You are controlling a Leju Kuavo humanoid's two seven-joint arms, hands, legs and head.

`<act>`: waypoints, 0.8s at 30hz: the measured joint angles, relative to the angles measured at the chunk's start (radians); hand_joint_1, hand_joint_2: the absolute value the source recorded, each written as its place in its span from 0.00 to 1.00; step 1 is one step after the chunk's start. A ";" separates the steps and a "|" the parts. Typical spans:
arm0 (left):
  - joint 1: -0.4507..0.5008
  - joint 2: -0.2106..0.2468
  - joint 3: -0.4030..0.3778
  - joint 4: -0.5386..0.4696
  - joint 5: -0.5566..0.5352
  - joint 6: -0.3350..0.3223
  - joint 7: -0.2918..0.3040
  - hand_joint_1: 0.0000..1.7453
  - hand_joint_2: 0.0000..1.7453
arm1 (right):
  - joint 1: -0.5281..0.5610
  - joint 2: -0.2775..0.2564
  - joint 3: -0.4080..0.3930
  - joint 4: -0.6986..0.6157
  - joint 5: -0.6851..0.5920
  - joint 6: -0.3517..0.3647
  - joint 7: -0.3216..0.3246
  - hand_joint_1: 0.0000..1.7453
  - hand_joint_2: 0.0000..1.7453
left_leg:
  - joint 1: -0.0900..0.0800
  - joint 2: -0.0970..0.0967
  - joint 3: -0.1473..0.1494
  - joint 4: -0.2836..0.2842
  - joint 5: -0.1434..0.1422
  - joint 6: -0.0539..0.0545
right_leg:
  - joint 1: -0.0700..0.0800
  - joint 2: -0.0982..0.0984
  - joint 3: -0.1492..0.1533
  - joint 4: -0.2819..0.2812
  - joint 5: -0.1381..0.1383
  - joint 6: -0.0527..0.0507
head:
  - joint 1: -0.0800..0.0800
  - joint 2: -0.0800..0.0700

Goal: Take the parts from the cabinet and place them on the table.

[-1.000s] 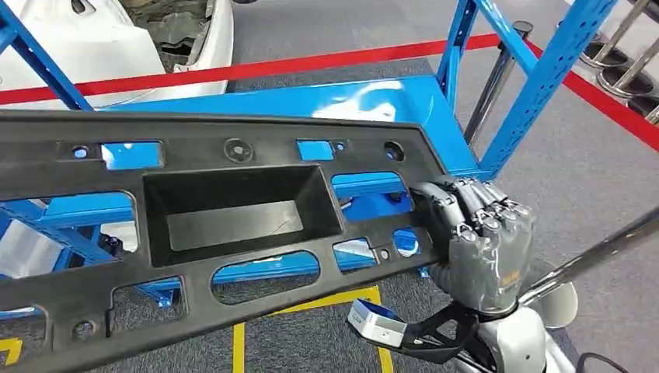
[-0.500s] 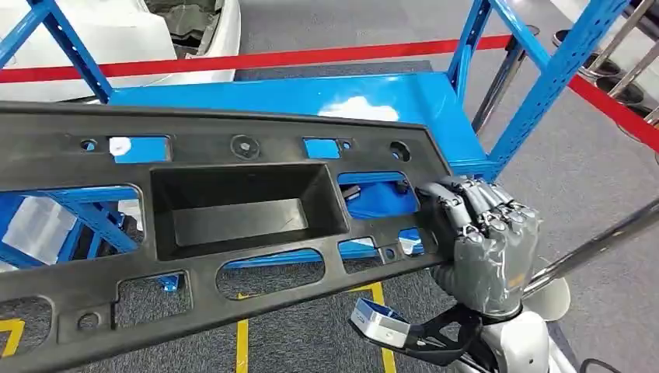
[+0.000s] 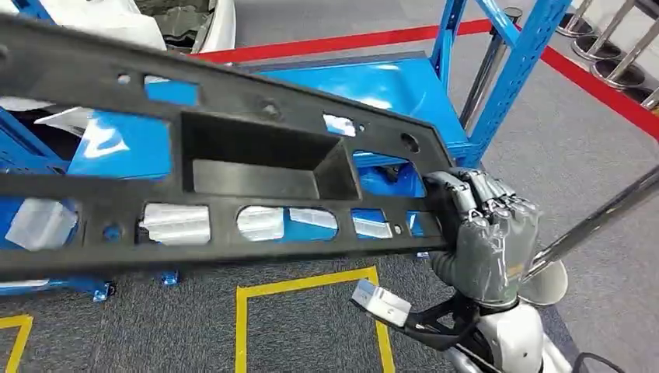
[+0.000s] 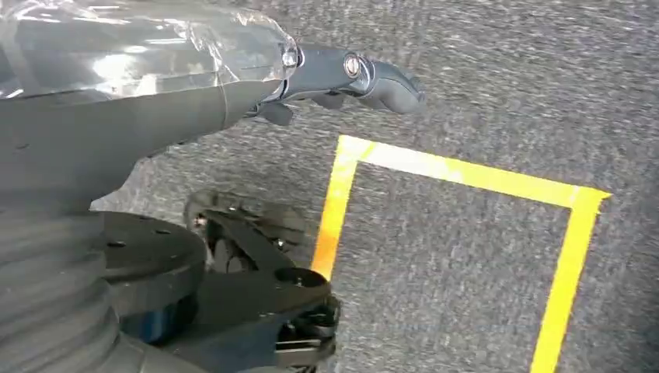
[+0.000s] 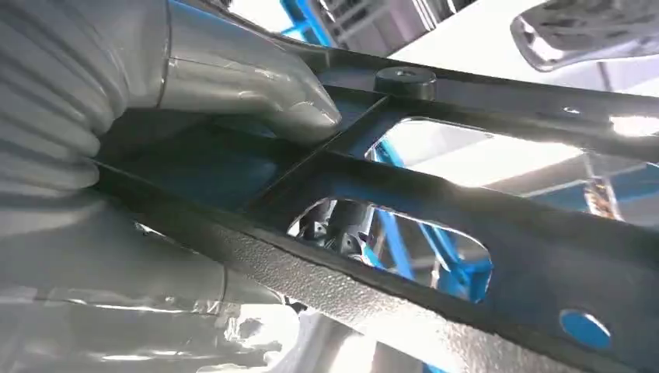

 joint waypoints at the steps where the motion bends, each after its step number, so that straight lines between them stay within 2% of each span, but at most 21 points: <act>1: 0.000 0.000 0.000 0.000 0.000 0.000 0.000 0.00 1.00 | -0.001 -0.003 0.005 0.000 0.000 -0.005 0.018 1.00 1.00 | 0.001 0.000 0.046 -0.064 0.031 0.001 | -0.001 0.000 -0.008 0.004 0.004 0.003 | 0.000 0.000; 3: -0.001 0.000 0.000 0.000 -0.002 -0.006 0.000 0.00 1.00 | -0.004 -0.008 0.016 0.000 0.000 -0.015 0.052 1.00 1.00 | 0.003 0.000 0.165 -0.254 0.098 0.005 | -0.003 0.000 -0.016 0.011 0.008 0.010 | -0.002 0.000; 4: -0.003 0.000 0.000 0.000 -0.003 -0.009 0.003 0.00 1.00 | -0.004 -0.012 0.021 0.000 0.000 -0.019 0.062 1.00 1.00 | 0.003 -0.002 0.185 -0.307 0.083 0.009 | -0.001 -0.001 -0.019 0.013 0.012 0.015 | -0.003 0.000; 5: -0.003 0.000 0.000 0.000 -0.003 -0.012 0.004 0.00 1.00 | -0.009 -0.016 0.026 0.001 0.000 -0.023 0.073 1.00 1.00 | -0.004 -0.002 0.179 -0.307 0.098 0.015 | 0.002 0.000 -0.021 0.016 0.015 0.020 | -0.001 0.000; 7: 0.001 0.001 0.000 0.000 -0.002 -0.014 0.005 0.00 1.00 | -0.014 -0.024 0.035 0.001 0.000 -0.030 0.085 1.00 1.00 | -0.008 -0.002 0.172 -0.301 0.102 0.024 | 0.000 -0.001 -0.021 0.013 0.024 0.033 | -0.001 0.000; 8: 0.002 0.001 0.000 0.000 -0.001 -0.014 0.004 0.00 1.00 | -0.014 -0.028 0.039 0.001 0.000 -0.034 0.091 1.00 1.00 | -0.008 -0.001 0.170 -0.303 0.109 0.033 | -0.001 -0.001 -0.021 0.010 0.030 0.041 | -0.002 0.000; 9: 0.000 0.001 0.000 0.000 -0.001 -0.014 0.004 0.00 1.00 | -0.015 -0.036 0.042 0.002 0.000 -0.037 0.096 1.00 1.00 | 0.000 0.002 0.168 -0.315 0.122 0.046 | -0.005 0.000 -0.026 0.018 0.020 0.046 | -0.002 0.000; 10: -0.002 0.001 0.000 0.000 -0.001 -0.014 0.004 0.00 1.00 | -0.016 -0.040 0.045 0.002 0.000 -0.040 0.100 1.00 1.00 | -0.001 0.005 0.160 -0.315 0.130 0.054 | -0.004 0.002 -0.037 0.040 -0.011 0.048 | 0.000 0.000; 11: -0.002 0.001 0.000 0.000 0.000 -0.014 0.003 0.00 1.00 | -0.019 -0.046 0.048 0.002 0.000 -0.041 0.103 1.00 1.00 | -0.002 0.005 0.149 -0.315 0.136 0.062 | -0.004 0.003 -0.060 0.099 -0.063 0.048 | 0.006 0.000; 13: 0.001 0.001 0.000 0.000 0.001 -0.014 0.002 0.00 1.00 | -0.020 -0.054 0.056 0.005 0.000 -0.042 0.111 1.00 1.00 | -0.005 0.007 0.129 -0.312 0.148 0.064 | -0.003 0.006 -0.115 0.259 -0.152 0.052 | 0.015 0.000; 14: 0.001 0.001 0.000 0.000 0.002 -0.014 0.000 0.00 1.00 | -0.020 -0.058 0.058 0.006 0.000 -0.042 0.114 1.00 1.00 | -0.007 0.008 0.119 -0.310 0.153 0.064 | -0.003 0.006 -0.126 0.308 -0.169 0.054 | 0.014 0.000; 15: 0.001 0.001 0.001 0.000 0.003 -0.014 -0.001 0.00 1.00 | -0.020 -0.063 0.061 0.007 0.000 -0.042 0.116 1.00 1.00 | -0.007 0.008 0.110 -0.307 0.158 0.063 | -0.003 0.006 -0.114 0.309 -0.162 0.054 | 0.016 0.000; 16: 0.001 0.001 0.001 0.000 0.005 -0.014 -0.002 0.00 1.00 | -0.021 -0.066 0.063 0.008 0.000 -0.042 0.117 1.00 1.00 | -0.007 0.007 0.103 -0.304 0.161 0.062 | -0.003 0.006 -0.079 0.265 -0.138 0.053 | 0.017 0.000; 18: 0.002 0.000 0.001 0.000 0.004 -0.014 -0.005 0.00 1.00 | -0.030 -0.076 0.071 0.007 0.000 -0.044 0.122 1.00 1.00 | -0.006 0.007 0.093 -0.294 0.165 0.057 | -0.004 0.006 0.041 0.076 -0.065 0.048 | 0.021 0.000; 19: 0.001 0.000 0.001 0.000 0.004 -0.014 -0.005 0.00 1.00 | -0.036 -0.080 0.072 0.008 0.000 -0.048 0.128 1.00 1.00 | -0.006 0.007 0.087 -0.288 0.166 0.053 | -0.004 0.006 0.075 0.003 -0.071 0.044 | 0.022 0.000; 20: 0.000 0.000 0.001 0.000 0.005 -0.014 -0.005 0.00 1.00 | -0.037 -0.082 0.074 0.007 0.000 -0.054 0.137 1.00 1.00 | -0.013 0.006 0.080 -0.277 0.169 0.047 | 0.004 0.008 0.072 -0.003 -0.063 0.039 | 0.021 0.000; 22: 0.002 0.000 0.001 0.000 0.004 -0.014 -0.005 0.00 1.00 | -0.037 -0.088 0.078 0.008 0.000 -0.066 0.148 1.00 1.00 | -0.011 0.006 0.075 -0.279 0.178 0.035 | 0.007 0.010 0.062 0.005 -0.057 0.030 | 0.018 0.000; 23: 0.002 0.000 0.001 0.000 0.006 -0.013 -0.005 0.00 1.00 | -0.037 -0.089 0.080 0.008 0.000 -0.073 0.157 1.00 1.00 | -0.011 0.006 0.075 -0.280 0.183 0.028 | 0.008 0.010 0.060 0.006 -0.054 0.025 | 0.018 0.000; 24: 0.002 0.001 0.002 0.000 0.009 -0.009 -0.006 0.00 1.00 | -0.038 -0.091 0.081 0.008 0.000 -0.079 0.163 1.00 1.00 | -0.011 0.004 0.072 -0.276 0.183 0.024 | 0.002 0.007 0.055 -0.002 -0.045 0.015 | 0.019 0.000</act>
